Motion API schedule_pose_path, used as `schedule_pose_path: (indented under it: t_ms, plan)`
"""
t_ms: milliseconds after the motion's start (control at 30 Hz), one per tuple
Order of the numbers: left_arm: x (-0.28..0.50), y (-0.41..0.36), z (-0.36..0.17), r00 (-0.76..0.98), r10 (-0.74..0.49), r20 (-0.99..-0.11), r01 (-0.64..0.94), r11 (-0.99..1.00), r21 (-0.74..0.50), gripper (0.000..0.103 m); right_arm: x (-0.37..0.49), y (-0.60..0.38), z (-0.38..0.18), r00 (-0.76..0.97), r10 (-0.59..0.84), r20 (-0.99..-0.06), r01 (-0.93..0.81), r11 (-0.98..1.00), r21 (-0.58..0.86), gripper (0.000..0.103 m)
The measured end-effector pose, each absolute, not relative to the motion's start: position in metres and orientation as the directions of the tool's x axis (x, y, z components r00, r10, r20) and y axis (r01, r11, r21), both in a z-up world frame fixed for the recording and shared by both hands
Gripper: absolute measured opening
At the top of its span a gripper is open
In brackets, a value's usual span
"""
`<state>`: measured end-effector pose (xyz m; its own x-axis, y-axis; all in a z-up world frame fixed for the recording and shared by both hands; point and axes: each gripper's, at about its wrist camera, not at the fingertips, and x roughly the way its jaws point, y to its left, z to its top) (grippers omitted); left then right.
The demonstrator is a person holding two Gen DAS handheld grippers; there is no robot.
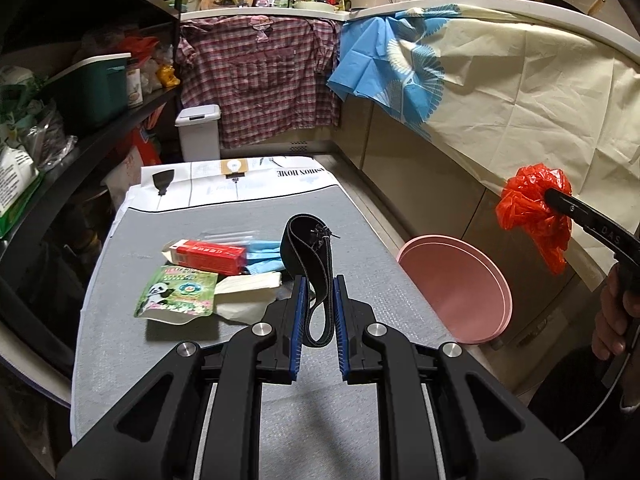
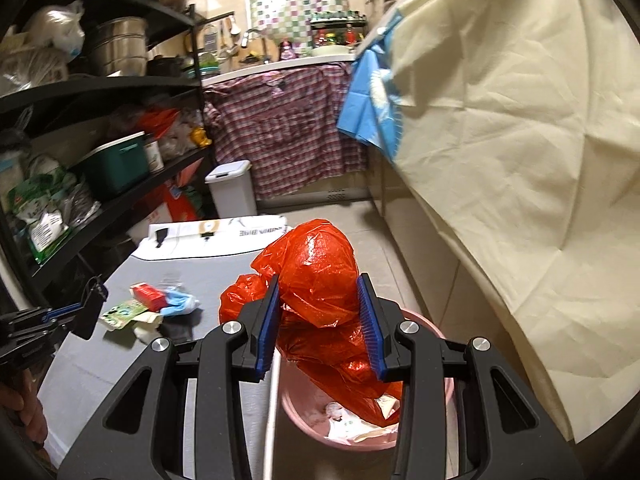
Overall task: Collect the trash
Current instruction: 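Carry the red bag and black strap in both tools over the pink bin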
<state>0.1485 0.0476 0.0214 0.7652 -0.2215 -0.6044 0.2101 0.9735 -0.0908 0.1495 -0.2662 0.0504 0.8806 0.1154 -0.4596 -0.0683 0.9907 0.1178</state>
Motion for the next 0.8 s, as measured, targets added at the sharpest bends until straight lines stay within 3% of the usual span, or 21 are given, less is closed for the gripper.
schedule_pose_path:
  t_ms: [800]
  plan:
    - [0.184, -0.015, 0.009, 0.73, -0.27, -0.629, 0.283, 0.956, -0.081, 0.014, 0.166, -0.324, 0.025, 0.882, 0.039, -0.471, 0.038, 0.987, 0.154, 0.038]
